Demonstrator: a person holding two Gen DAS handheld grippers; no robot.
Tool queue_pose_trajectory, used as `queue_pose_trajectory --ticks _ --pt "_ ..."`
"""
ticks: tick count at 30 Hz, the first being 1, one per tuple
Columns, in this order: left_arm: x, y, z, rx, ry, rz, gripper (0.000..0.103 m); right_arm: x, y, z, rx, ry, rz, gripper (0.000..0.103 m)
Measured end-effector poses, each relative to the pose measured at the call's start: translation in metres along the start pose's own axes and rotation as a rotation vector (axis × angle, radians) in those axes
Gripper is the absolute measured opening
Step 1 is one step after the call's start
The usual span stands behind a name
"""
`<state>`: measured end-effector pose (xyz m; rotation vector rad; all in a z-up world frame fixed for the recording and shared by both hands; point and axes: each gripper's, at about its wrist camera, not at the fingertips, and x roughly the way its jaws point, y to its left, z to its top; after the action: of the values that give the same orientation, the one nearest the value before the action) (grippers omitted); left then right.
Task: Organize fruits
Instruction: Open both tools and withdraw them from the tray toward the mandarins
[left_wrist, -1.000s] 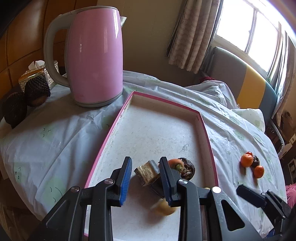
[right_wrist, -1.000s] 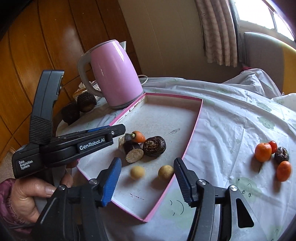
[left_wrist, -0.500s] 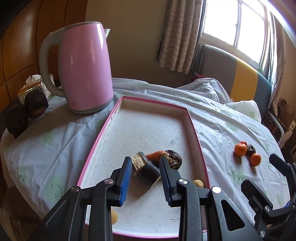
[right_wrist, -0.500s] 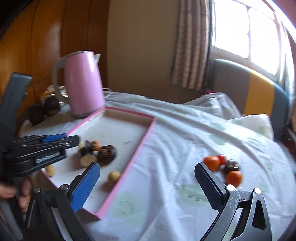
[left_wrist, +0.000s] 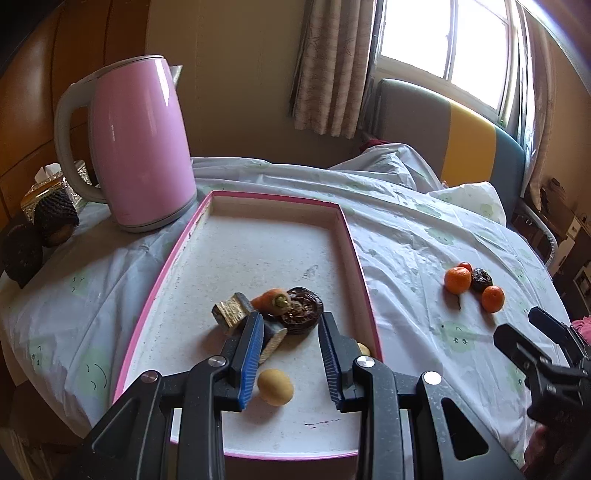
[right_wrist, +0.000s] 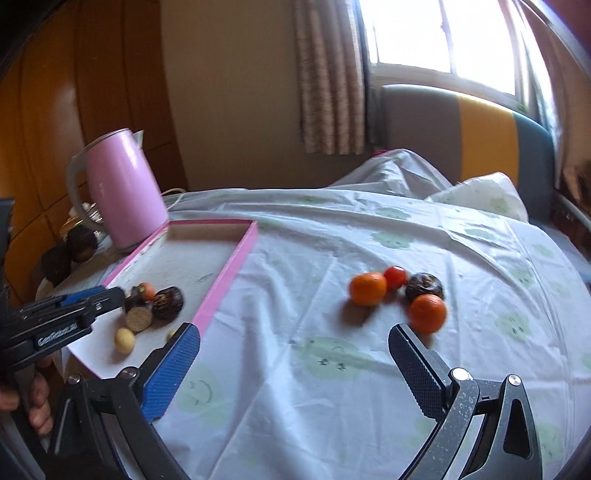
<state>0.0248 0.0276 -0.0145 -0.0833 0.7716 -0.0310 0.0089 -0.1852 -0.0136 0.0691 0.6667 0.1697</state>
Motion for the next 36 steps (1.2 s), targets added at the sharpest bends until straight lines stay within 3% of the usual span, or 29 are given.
queue_pose_trajectory --ticks 7,14,27,33,36 --pt "0.001 -0.015 -0.002 0.020 0.018 -0.048 0.031 0.005 -0.025 -0.006 0.038 0.045 -0.043 0.097" --pt "0.004 -0.034 -0.006 0.070 0.040 -0.071 0.031 0.007 -0.041 -0.015 0.064 0.060 -0.073 0.096" --pt "0.016 -0.080 -0.014 0.187 0.097 -0.182 0.031 0.008 -0.090 -0.019 0.143 0.086 -0.132 0.095" --pt "0.023 -0.098 -0.018 0.226 0.126 -0.215 0.031 0.020 -0.104 -0.017 0.161 0.114 -0.147 0.073" --pt "0.030 -0.103 -0.018 0.231 0.149 -0.226 0.031 0.027 -0.107 -0.012 0.169 0.122 -0.136 0.072"
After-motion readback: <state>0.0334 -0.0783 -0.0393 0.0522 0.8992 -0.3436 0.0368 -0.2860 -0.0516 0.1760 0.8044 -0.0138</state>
